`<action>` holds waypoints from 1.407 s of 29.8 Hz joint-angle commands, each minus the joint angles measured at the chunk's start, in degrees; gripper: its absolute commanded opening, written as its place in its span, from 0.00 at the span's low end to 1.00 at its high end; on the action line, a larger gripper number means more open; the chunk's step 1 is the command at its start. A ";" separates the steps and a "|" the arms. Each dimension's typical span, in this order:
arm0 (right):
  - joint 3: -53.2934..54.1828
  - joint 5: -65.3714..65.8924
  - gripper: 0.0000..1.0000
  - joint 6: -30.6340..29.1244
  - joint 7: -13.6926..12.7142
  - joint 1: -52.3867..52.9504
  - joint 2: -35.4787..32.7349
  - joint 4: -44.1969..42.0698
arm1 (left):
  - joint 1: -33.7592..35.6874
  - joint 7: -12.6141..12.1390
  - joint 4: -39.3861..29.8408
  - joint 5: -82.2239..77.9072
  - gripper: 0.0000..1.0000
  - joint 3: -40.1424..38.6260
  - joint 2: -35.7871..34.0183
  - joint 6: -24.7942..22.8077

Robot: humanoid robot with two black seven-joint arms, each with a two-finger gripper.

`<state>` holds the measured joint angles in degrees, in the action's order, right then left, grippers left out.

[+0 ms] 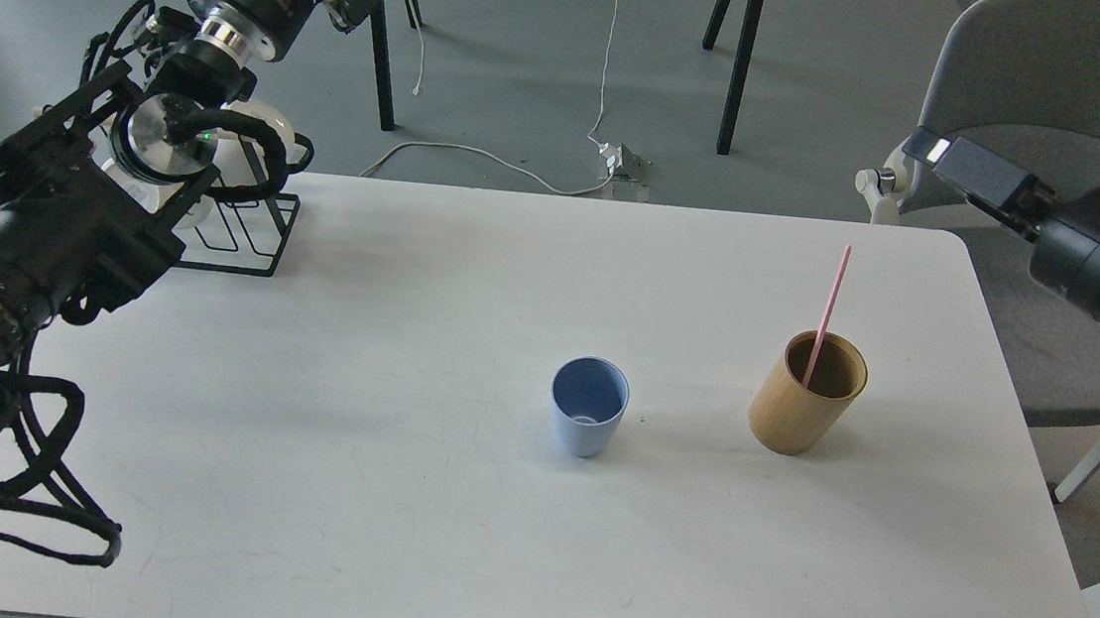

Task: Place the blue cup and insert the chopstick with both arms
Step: 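Reach the right gripper to the red straw and grasp it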

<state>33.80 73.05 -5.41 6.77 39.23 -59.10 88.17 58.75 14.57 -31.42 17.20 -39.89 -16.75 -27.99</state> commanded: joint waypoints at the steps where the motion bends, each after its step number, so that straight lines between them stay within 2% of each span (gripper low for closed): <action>1: -3.38 6.04 0.89 1.19 0.44 -0.47 0.56 -1.94 | 0.31 -0.16 0.22 1.26 1.00 -1.06 -0.21 -0.01; 6: -7.43 10.62 0.74 3.82 0.52 -0.65 6.79 -8.26 | 0.58 -0.51 3.99 1.26 1.00 -1.77 -0.21 -0.01; 12: -9.01 10.80 0.71 5.41 0.61 -0.74 13.65 -14.42 | 0.05 -0.60 6.81 1.17 1.00 -1.50 -0.30 -0.01; 17: -10.07 13.16 0.68 5.59 0.61 -0.65 16.56 -17.15 | -0.30 -0.51 7.69 1.08 1.00 -1.42 -0.30 -0.01; 20: -10.86 15.19 0.62 5.59 0.52 -0.56 17.88 -18.30 | -0.30 -0.51 7.69 1.08 1.00 -1.42 -0.39 -0.01; 26: -11.48 16.59 0.34 5.50 0.44 -0.30 17.97 -18.56 | 0.05 -0.42 7.43 1.08 1.00 -1.42 -0.21 -0.01; 30: -13.06 18.89 0.22 5.50 0.44 0.32 17.80 -18.65 | 0.40 -0.34 7.43 1.08 1.00 -1.42 -0.04 -0.01; 42: -13.41 19.94 0.20 5.24 0.26 1.72 18.06 -20.41 | 0.40 -0.51 7.43 0.99 1.00 -1.15 -0.30 -0.01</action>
<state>20.43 92.57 0.02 7.03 40.56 -41.17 68.27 59.14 13.99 -24.00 18.24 -41.05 -16.96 -28.00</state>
